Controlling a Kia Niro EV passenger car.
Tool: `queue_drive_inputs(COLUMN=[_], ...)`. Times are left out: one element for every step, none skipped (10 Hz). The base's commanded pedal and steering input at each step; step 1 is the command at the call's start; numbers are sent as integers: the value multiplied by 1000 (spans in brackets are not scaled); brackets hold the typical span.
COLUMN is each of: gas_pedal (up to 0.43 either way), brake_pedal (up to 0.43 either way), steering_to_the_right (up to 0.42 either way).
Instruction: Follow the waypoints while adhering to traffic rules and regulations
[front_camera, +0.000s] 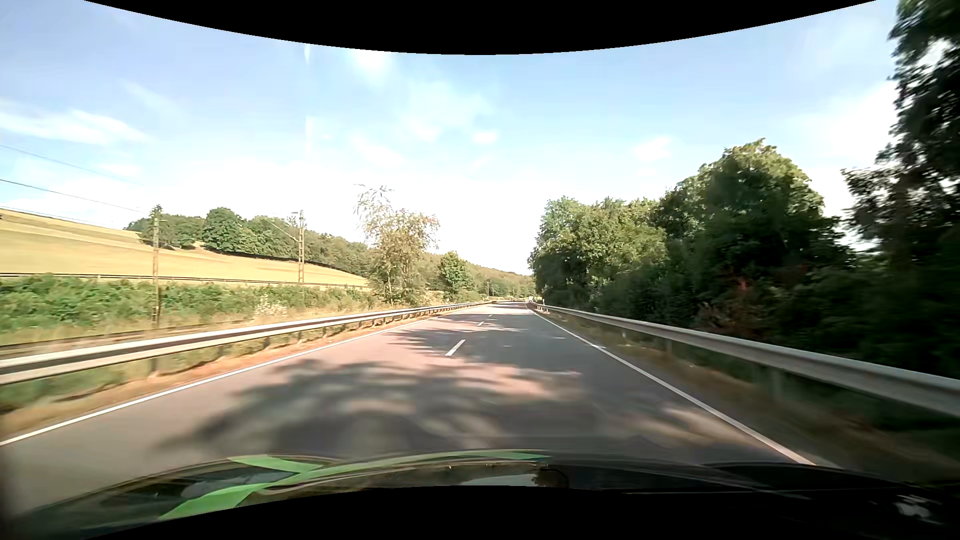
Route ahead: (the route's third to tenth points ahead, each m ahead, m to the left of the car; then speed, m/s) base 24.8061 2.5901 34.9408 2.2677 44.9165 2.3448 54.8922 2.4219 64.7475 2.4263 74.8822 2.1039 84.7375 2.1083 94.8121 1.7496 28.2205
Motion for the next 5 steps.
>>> queue_drive_inputs(gas_pedal=[280,280,287,311,331], brake_pedal=[0,0,0,0,0], steering_to_the_right=[1,1,1,1,1])
